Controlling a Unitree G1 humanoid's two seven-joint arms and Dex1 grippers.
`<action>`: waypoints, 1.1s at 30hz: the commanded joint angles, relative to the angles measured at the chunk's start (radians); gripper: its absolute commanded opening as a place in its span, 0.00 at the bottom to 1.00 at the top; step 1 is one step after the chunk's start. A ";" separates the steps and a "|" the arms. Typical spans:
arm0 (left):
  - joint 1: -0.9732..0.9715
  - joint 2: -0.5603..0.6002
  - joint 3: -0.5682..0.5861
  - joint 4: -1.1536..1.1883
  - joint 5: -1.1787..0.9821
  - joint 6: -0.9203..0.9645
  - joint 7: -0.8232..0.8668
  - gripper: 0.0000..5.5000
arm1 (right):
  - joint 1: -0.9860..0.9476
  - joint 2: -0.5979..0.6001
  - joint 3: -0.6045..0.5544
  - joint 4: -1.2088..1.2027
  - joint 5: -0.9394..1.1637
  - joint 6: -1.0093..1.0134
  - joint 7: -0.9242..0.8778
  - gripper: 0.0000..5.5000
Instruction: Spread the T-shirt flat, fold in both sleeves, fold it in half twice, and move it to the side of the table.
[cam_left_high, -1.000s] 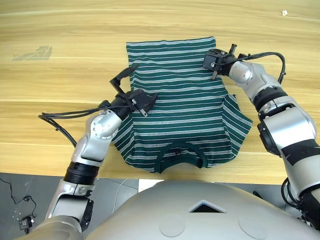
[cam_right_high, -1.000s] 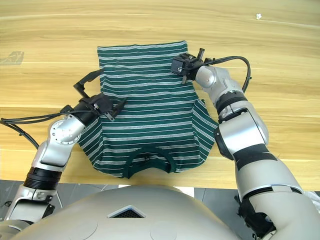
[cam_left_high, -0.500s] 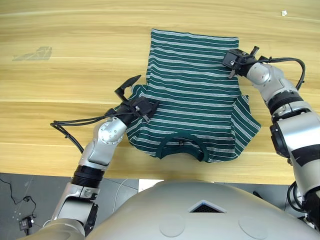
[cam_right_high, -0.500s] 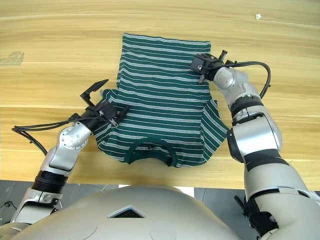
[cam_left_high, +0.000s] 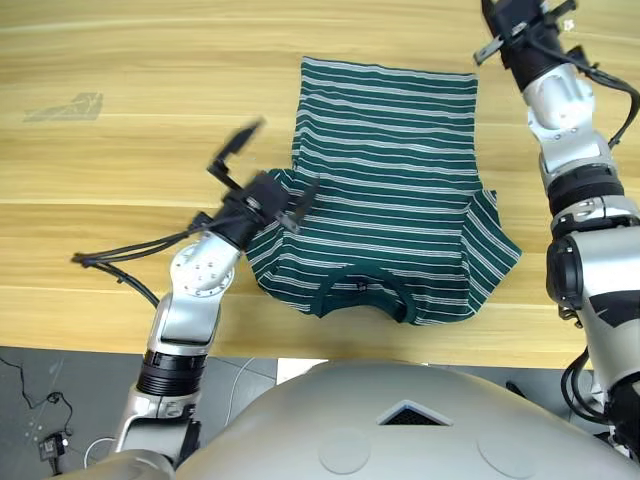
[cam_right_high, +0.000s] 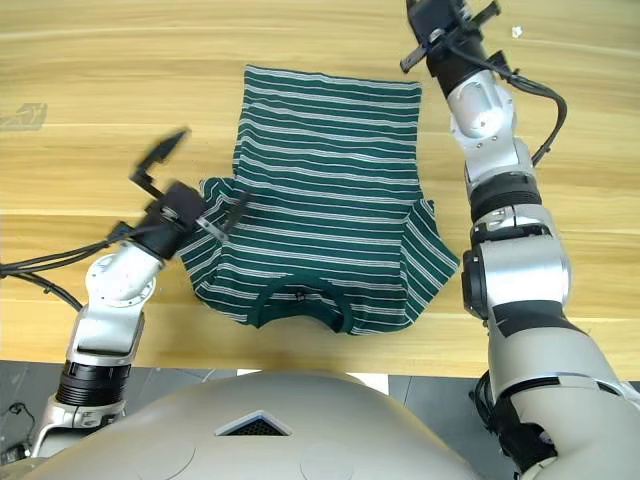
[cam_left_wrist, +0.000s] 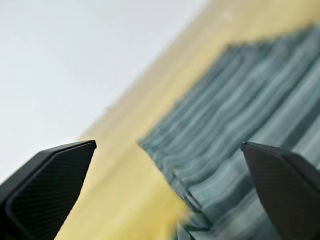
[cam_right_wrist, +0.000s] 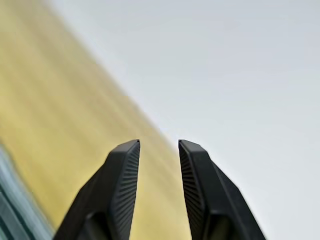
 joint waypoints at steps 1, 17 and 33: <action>0.045 -0.146 0.149 -0.095 -0.242 0.026 0.103 0.98 | 0.170 0.026 -0.087 -0.237 0.140 -0.044 0.002 0.26; 0.380 -0.296 0.293 -0.001 -0.794 0.388 0.102 0.98 | 0.443 0.106 -0.284 -0.688 0.311 0.004 -0.058 0.26; 0.273 -0.266 0.267 0.104 -0.720 0.464 0.091 0.63 | 0.432 0.134 -0.255 -0.682 0.239 0.006 -0.055 0.26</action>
